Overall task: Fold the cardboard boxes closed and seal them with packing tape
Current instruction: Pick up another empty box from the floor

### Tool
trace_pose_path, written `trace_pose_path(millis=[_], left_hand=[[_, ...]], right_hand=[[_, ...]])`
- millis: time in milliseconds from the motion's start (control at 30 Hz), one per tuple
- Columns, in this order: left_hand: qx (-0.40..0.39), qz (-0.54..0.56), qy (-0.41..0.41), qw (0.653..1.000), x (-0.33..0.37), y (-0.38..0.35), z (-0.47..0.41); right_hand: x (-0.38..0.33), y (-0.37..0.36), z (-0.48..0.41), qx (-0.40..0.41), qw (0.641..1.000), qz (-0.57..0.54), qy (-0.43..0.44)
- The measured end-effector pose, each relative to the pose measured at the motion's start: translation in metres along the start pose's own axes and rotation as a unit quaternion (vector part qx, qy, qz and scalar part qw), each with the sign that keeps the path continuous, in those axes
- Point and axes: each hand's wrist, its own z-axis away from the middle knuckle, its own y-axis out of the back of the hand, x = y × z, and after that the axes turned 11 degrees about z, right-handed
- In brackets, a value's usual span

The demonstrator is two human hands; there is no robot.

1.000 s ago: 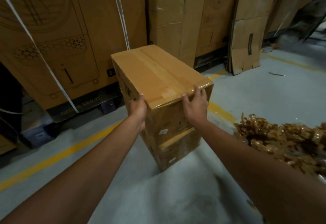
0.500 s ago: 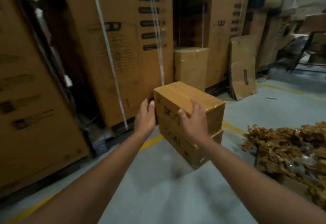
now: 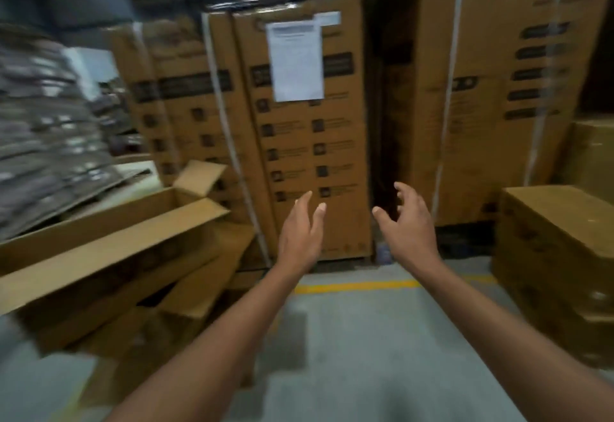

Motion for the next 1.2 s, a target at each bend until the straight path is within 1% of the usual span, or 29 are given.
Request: trace_pose_path(millis=[133,267,400,533,633,733,833,867,933,967,1033,1100,1133,1200], left_hand=[[0.072,-0.026,0.029,0.997,-0.034,0.111,0.016],[0.11,-0.057,0.06,0.99,-0.074,0.203,0.017],[0.137,-0.097,0.099,0.981,-0.122,0.282,0.016],[0.166,-0.154,0.145,0.963,-0.178,0.35,0.008],[0.173,-0.2,0.183,0.947,-0.221,0.389,-0.006],[0.158,-0.257,0.199,0.932,-0.262,0.42,-0.022],[0.145,-0.323,0.243,0.903,-0.301,0.452,-0.039],[0.147,-0.338,0.264,0.892,-0.314,0.464,-0.042],[0.131,-0.353,0.286,0.881,-0.338,0.489,-0.047],[0.107,-0.357,0.291,0.881,-0.35,0.5,-0.05],[0.025,-0.368,0.311,0.876,-0.367,0.516,-0.054],[-0.041,-0.392,0.331,0.857,-0.376,0.524,-0.057],[-0.056,-0.401,0.33,0.853,-0.377,0.527,-0.056],[-0.064,-0.403,0.3,0.862,-0.377,0.526,-0.051]], right_hand=[[-0.085,-0.059,0.034,-0.059,0.997,-0.027,0.042],[-0.149,-0.121,0.062,-0.137,0.988,-0.056,0.045],[-0.196,-0.19,0.081,-0.214,0.974,-0.05,0.056],[-0.239,-0.262,0.094,-0.28,0.955,-0.059,0.075],[-0.266,-0.317,0.102,-0.338,0.936,-0.083,0.052],[-0.291,-0.369,0.109,-0.39,0.914,-0.107,0.011],[-0.306,-0.411,0.115,-0.435,0.893,-0.109,-0.037],[-0.31,-0.424,0.117,-0.439,0.892,-0.098,-0.027],[-0.317,-0.442,0.119,-0.428,0.902,-0.056,0.031],[-0.322,-0.451,0.12,-0.417,0.906,-0.038,0.066],[-0.332,-0.468,0.121,-0.408,0.906,-0.02,0.11],[-0.337,-0.482,0.122,-0.422,0.899,-0.009,0.116],[-0.337,-0.488,0.123,-0.439,0.891,-0.002,0.114],[-0.335,-0.496,0.127,-0.476,0.873,0.015,0.108]])
